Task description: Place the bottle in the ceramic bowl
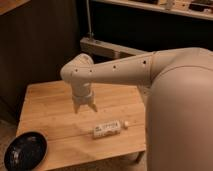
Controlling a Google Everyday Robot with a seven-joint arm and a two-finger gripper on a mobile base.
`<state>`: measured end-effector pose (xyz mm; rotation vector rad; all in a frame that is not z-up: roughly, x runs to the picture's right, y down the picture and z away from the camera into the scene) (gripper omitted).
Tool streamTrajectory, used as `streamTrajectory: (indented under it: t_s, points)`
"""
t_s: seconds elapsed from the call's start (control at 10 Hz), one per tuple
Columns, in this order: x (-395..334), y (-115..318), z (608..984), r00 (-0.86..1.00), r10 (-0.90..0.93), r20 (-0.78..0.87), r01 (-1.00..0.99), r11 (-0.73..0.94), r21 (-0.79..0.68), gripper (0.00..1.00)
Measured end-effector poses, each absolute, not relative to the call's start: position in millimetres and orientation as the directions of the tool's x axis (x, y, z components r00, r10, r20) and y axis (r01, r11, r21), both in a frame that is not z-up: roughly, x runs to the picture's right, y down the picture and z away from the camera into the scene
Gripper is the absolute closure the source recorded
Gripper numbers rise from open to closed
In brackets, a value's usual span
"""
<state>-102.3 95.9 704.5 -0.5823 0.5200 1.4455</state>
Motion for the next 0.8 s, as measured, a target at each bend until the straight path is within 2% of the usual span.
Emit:
streamTrajectory:
  t_s: [0.3, 0.5, 0.8]
  points:
    - [-99.9, 89.1, 702.3, 0.14, 0.783, -0.606, -0.989, 0.088, -0.115, 0.35]
    - [-92.5, 77.2, 697.9, 0.346, 0.785, -0.514, -0.935, 0.243, -0.258, 0.35]
    - [-79.0, 55.5, 694.4, 0.651, 0.681, -0.335, -0.743, 0.481, -0.465, 0.35]
